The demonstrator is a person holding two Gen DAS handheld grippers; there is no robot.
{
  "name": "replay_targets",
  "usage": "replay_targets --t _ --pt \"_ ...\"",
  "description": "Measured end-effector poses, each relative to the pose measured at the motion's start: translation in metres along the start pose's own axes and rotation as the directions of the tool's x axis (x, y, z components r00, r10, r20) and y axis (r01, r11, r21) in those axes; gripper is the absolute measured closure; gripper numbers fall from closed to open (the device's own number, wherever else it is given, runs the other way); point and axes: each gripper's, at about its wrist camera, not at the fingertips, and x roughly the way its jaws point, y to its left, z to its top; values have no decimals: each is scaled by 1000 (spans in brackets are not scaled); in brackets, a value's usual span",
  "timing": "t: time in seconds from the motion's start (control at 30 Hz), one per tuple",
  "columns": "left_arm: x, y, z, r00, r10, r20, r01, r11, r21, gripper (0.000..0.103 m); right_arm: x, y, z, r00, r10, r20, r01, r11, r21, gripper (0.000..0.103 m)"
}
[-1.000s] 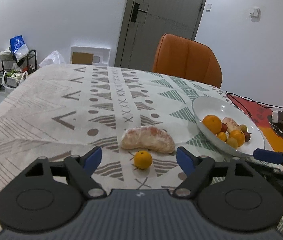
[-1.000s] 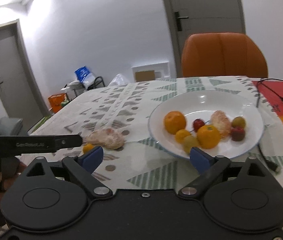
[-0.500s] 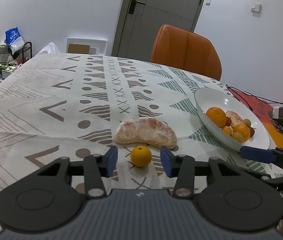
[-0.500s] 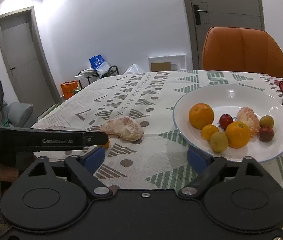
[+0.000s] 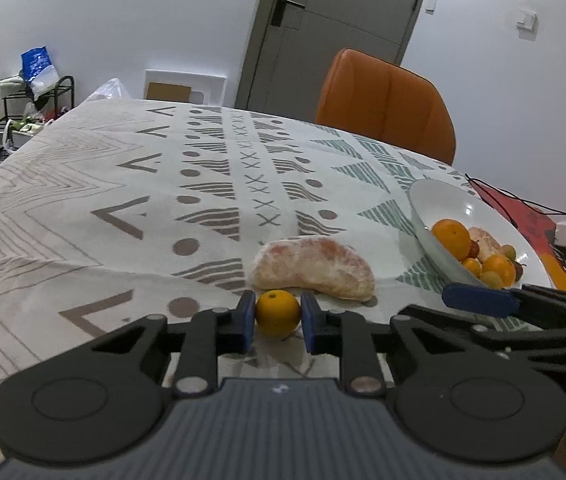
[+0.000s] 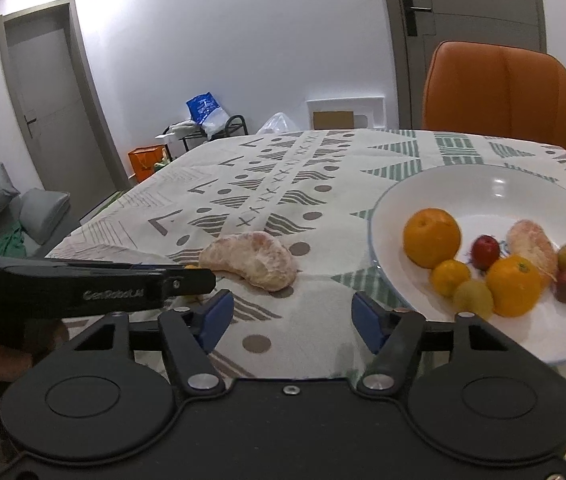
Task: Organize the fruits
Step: 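Grasp the small orange with the left tool while the right tool grasps the pomelo segment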
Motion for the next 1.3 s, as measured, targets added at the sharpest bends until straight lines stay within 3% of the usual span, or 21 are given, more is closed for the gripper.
replay_targets --t 0.3,0.77,0.83,1.0,1.3 --pt "-12 18 1 999 34 16 -33 999 -22 80 27 15 10 999 19 -32 -22 997 -70 47" --pt "-23 37 -2 998 57 26 -55 997 -50 80 47 26 15 999 -5 -50 -1 992 -130 48" --pt "-24 39 -2 998 58 28 -56 997 -57 80 48 28 14 998 7 -57 -15 991 -135 51" --pt "-24 43 -2 998 59 29 -57 996 -63 80 43 36 12 994 78 -78 -89 984 -152 71" --pt "-24 48 -1 998 59 30 -57 996 -74 80 56 44 18 996 40 -81 -55 979 -194 58"
